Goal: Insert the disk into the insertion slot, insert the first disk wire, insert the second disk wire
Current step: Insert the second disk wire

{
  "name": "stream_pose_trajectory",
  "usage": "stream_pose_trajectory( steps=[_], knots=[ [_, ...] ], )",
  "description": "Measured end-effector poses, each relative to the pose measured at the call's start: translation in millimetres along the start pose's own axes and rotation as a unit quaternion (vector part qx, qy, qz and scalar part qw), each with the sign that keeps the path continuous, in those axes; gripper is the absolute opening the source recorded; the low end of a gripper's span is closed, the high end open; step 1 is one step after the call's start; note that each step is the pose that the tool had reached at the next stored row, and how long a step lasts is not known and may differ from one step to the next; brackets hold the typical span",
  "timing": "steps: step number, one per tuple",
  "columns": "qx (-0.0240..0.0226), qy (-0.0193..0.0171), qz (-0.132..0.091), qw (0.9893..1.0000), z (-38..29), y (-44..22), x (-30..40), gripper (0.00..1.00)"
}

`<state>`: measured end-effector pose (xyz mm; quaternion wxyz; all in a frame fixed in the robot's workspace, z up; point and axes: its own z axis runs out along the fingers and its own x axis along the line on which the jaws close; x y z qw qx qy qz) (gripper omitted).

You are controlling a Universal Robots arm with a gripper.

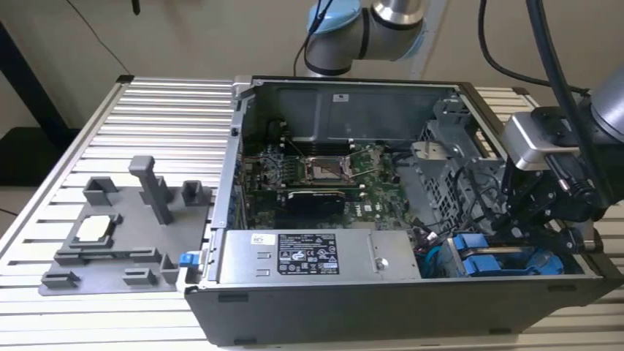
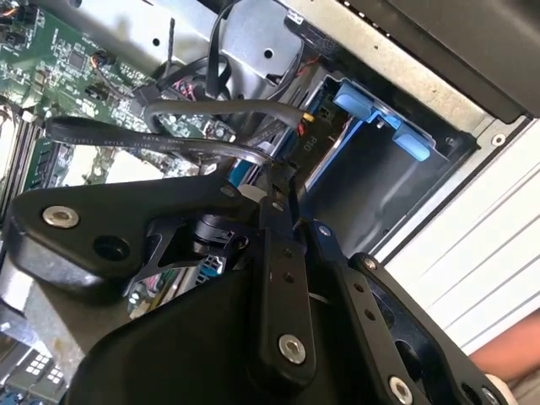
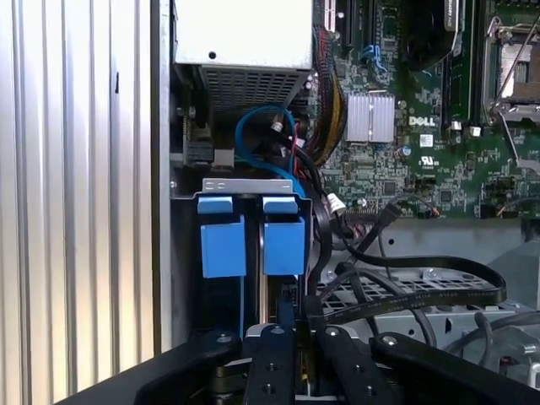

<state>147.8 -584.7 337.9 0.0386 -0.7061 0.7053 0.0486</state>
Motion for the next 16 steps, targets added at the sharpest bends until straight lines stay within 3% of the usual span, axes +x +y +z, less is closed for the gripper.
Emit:
stream_pose_trajectory(
  steps=[9, 10, 16],
  knots=[
    [-0.0010, -0.0004, 0.000, 1.0000, 3.8, -0.2, 0.5, 0.17],
    [-0.0022, -0.0003, 0.000, 1.0000, 2.4, -0.2, 0.3, 0.24],
    [-0.0089, 0.0001, 0.001, 1.0000, -14.2, 0.0, -1.8, 0.24]
  ],
)
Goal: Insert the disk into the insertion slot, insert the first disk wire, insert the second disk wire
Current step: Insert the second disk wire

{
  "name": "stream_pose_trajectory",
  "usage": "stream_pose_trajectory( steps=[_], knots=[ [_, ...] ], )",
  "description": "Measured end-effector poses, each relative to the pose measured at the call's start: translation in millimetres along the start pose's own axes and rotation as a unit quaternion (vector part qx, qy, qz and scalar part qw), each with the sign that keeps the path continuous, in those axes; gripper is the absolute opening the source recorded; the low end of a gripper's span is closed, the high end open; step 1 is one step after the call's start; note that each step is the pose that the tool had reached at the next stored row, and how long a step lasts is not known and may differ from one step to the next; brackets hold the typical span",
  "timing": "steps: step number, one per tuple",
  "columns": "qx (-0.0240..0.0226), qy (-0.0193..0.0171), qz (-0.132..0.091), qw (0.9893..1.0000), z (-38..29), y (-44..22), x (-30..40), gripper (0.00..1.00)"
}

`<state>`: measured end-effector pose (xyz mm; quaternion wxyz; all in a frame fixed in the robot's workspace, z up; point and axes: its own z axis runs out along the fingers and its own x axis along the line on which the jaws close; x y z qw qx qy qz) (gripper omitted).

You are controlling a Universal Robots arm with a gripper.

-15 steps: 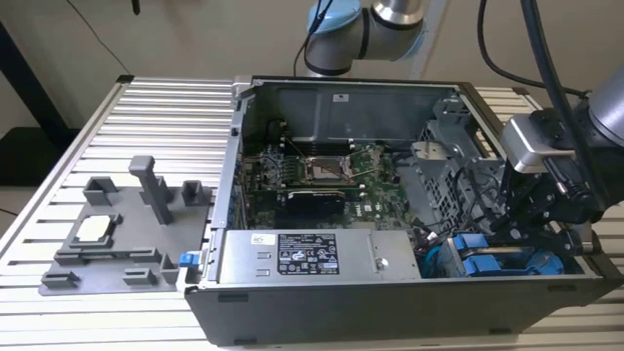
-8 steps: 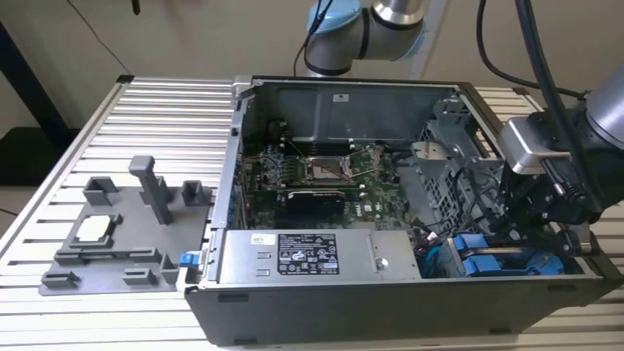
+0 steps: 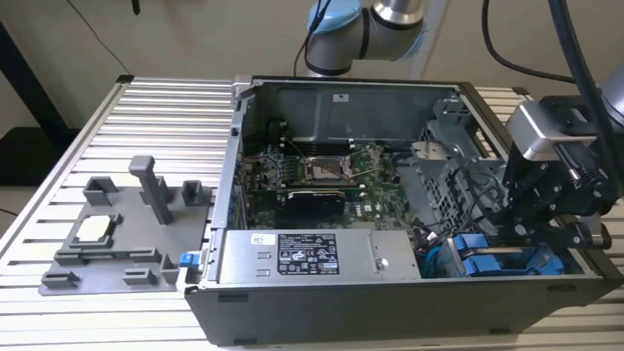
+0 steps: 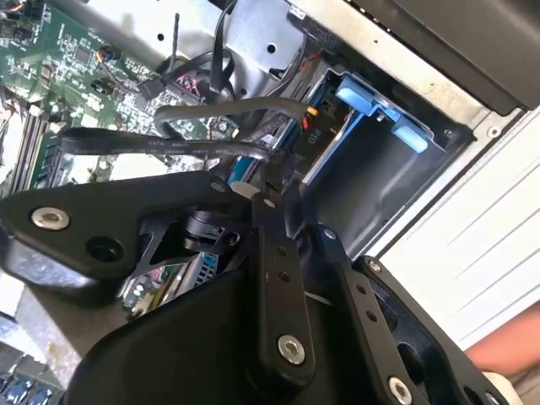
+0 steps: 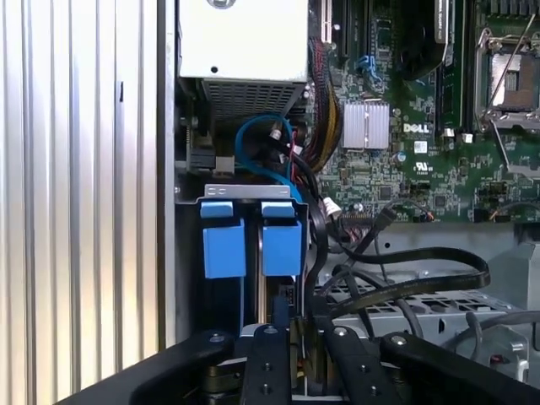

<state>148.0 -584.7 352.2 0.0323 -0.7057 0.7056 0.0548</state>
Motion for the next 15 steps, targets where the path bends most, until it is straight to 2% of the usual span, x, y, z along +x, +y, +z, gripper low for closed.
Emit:
stream_pose_trajectory(
  steps=[6, 11, 12, 15],
  knots=[
    [-0.0033, 0.0000, 0.000, 1.0000, -18.4, 0.6, -2.3, 0.24],
    [-0.0037, 0.0000, 0.000, 1.0000, -36.9, 1.1, -4.6, 0.24],
    [-0.0037, 0.0001, 0.000, 1.0000, -38.9, 1.2, -4.8, 0.24],
    [-0.0038, 0.0003, 0.000, 1.0000, -39.1, 1.2, -4.8, 0.24]
  ],
)
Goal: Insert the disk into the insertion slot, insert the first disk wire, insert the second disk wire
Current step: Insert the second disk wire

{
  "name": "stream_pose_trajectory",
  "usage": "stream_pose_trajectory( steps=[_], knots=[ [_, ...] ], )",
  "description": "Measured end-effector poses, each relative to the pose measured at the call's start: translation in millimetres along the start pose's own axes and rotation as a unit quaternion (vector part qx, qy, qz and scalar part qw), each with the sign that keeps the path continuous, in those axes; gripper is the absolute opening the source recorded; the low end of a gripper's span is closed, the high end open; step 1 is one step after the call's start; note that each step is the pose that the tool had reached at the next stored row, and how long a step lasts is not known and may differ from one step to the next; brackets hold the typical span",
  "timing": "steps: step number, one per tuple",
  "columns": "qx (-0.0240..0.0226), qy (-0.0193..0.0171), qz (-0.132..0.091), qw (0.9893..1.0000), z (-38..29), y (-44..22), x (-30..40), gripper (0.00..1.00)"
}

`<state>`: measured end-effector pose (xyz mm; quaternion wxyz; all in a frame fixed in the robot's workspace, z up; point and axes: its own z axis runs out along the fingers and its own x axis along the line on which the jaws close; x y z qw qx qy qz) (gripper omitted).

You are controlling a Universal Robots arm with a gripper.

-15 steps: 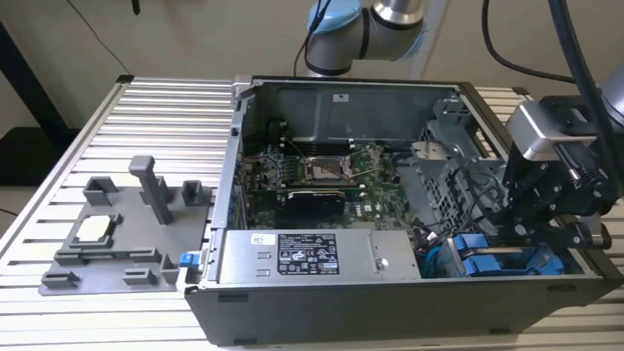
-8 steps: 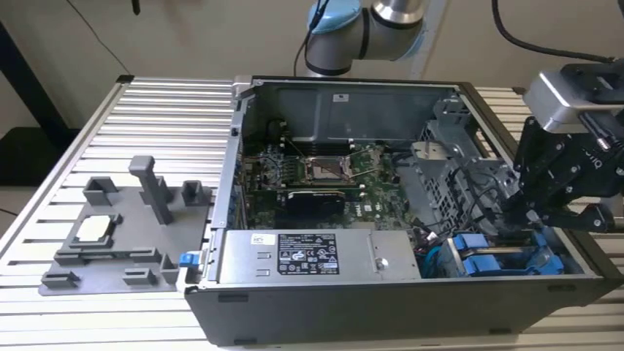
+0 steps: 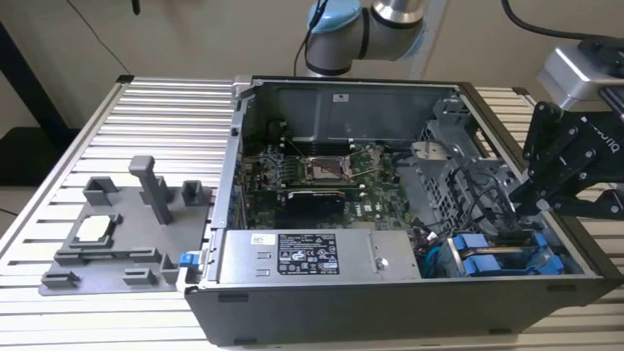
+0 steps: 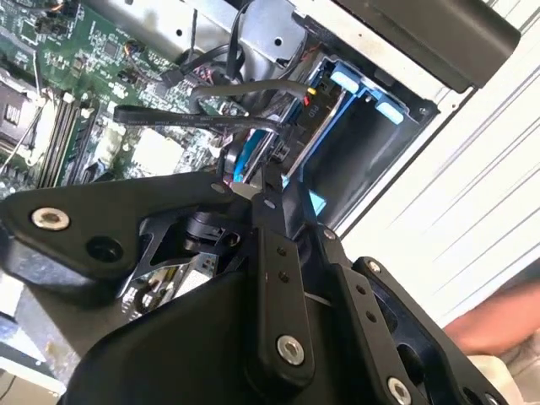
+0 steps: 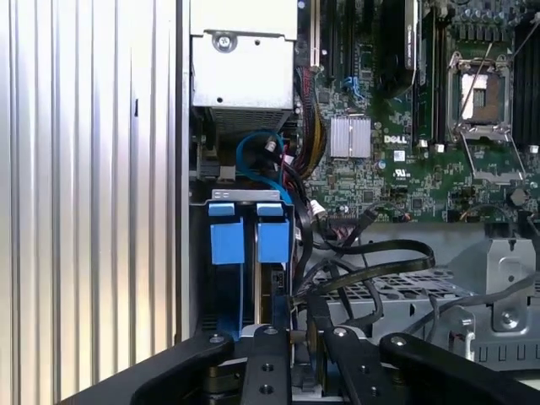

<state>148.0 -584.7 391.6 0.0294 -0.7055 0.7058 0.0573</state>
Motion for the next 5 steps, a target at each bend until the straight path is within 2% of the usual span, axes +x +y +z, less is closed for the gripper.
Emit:
stream_pose_trajectory(
  steps=[5],
  knots=[
    [-0.0001, 0.0008, 0.000, 1.0000, -0.1, 0.0, 0.0, 0.24]
  ],
)
